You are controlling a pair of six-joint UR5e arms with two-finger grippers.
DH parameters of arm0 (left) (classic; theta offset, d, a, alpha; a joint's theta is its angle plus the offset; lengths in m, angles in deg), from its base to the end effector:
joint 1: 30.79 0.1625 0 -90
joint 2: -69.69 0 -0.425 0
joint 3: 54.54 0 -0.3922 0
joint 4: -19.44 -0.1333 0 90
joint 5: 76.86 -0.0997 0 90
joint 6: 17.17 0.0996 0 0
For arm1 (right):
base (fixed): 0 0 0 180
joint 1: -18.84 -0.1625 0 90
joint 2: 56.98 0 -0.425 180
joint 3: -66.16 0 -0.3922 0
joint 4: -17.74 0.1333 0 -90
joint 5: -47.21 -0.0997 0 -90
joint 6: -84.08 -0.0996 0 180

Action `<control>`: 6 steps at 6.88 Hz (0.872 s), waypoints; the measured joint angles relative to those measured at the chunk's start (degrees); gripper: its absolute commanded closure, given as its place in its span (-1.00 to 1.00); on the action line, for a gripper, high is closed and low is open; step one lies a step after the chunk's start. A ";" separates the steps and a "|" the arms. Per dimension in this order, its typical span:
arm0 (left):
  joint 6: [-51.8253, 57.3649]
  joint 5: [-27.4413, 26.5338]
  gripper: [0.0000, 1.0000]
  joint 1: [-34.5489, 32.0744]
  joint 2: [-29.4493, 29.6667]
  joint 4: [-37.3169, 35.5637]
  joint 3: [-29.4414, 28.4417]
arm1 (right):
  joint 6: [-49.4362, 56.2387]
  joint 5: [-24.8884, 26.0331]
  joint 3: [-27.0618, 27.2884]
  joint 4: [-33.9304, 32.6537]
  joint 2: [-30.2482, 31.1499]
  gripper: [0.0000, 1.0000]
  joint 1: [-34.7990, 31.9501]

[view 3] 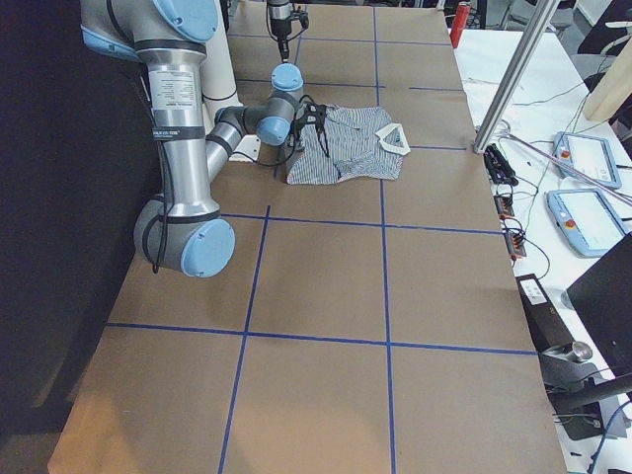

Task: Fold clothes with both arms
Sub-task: 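Lift the hem with both grippers and fold it over toward the collar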

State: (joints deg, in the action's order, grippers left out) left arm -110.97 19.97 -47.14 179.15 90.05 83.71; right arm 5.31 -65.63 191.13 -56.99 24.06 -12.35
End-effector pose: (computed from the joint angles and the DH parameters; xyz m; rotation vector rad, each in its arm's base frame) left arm 0.3789 -0.2377 0.1916 -0.0194 0.8524 -0.2800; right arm -0.3604 -0.3288 0.2716 0.0308 -1.0795 0.1080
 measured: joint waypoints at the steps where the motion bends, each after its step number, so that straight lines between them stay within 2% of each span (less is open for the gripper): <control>1: 3.66 0.06 1.00 -3.99 0.40 2.58 -3.76 | 3.42 0.04 -5.21 0.08 -4.21 1.00 -4.43; 4: 8.47 0.60 1.00 -14.79 3.58 17.16 -20.18 | 6.11 0.26 -20.87 0.17 -16.37 1.00 -10.75; 6: 12.73 0.79 1.00 -22.28 5.00 26.35 -30.54 | 6.45 0.32 -27.66 1.45 -20.53 1.00 -12.58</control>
State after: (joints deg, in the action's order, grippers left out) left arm -98.24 20.76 -69.42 184.14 116.40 53.17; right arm 11.76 -65.30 163.47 -55.54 3.53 -24.93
